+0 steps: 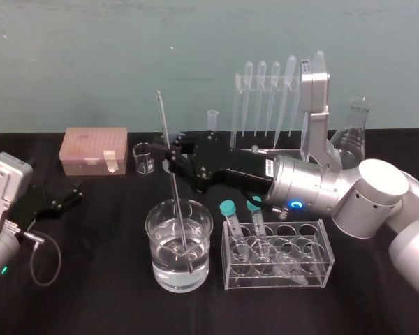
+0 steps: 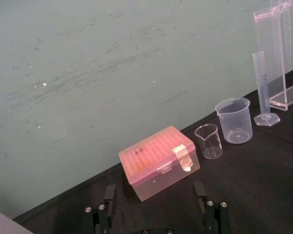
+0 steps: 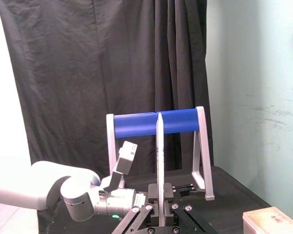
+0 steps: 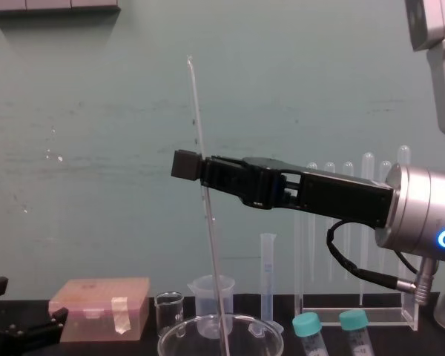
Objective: Hold the thermometer with one hand and immerse one end into the beaker, then reinsert it into the test tube rack.
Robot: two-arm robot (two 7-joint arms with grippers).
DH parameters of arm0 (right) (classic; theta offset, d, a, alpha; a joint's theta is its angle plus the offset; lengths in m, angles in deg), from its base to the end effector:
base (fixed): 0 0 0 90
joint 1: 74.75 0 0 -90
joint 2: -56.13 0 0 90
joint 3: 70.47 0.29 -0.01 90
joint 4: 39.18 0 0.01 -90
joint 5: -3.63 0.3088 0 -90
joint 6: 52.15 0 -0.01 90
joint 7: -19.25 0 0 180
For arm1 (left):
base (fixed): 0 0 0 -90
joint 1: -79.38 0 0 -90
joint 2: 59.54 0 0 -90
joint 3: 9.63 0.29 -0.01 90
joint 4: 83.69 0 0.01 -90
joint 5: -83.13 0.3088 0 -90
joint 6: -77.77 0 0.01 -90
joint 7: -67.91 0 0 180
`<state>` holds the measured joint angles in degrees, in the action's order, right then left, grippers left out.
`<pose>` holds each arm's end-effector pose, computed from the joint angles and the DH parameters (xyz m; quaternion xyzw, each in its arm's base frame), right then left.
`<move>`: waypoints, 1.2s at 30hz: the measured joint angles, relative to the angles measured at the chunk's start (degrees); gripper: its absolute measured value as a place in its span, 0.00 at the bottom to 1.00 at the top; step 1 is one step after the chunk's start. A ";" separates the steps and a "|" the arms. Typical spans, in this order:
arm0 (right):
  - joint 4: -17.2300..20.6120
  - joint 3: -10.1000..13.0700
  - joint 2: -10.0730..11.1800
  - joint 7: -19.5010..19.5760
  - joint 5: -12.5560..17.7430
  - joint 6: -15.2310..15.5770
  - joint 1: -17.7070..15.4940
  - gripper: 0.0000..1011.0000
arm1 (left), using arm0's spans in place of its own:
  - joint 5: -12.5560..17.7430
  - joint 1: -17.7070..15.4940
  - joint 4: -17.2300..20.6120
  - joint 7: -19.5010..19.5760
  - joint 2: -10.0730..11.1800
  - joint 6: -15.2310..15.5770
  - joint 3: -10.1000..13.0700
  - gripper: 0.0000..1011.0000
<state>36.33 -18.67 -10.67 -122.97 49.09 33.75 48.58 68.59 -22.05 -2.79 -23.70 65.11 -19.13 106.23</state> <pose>0.4415 0.0301 -0.2185 0.0907 -0.0018 -0.0963 0.9912 0.3581 0.0827 -0.3023 0.1416 -0.1325 0.5799 0.7913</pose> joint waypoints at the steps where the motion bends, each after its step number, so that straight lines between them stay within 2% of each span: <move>1: 0.07 0.00 0.01 0.04 0.00 0.03 -0.02 0.06 | 0.00 0.00 0.00 0.00 0.00 0.00 0.00 1.00; 13: 0.77 0.22 0.17 0.09 0.37 0.10 0.16 0.06 | 0.00 0.00 0.00 0.00 0.00 0.00 0.00 1.00; 19: 2.92 1.68 0.70 -1.42 3.00 1.07 1.82 0.06 | 0.00 0.00 0.00 0.00 0.00 0.00 0.00 1.00; 23: 5.06 3.38 1.37 -2.50 5.91 1.88 4.10 0.06 | 0.00 0.00 0.00 0.00 0.00 0.00 0.00 1.00; 28: 6.71 5.72 2.49 -2.25 7.58 1.07 6.21 0.06 | 0.00 0.00 0.00 0.00 0.00 0.00 0.00 1.00; 32: 7.51 8.72 4.62 1.00 7.41 -1.11 6.98 0.06 | 0.00 0.00 0.00 0.00 0.00 0.00 0.00 1.00; 36: 8.29 11.20 6.93 4.43 6.65 -2.07 5.89 0.06 | 0.00 0.00 0.00 0.00 0.00 0.00 0.00 1.00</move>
<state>44.62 -7.47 -3.74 -118.55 55.74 31.68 54.47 68.59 -22.05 -2.79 -23.71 65.11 -19.13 106.23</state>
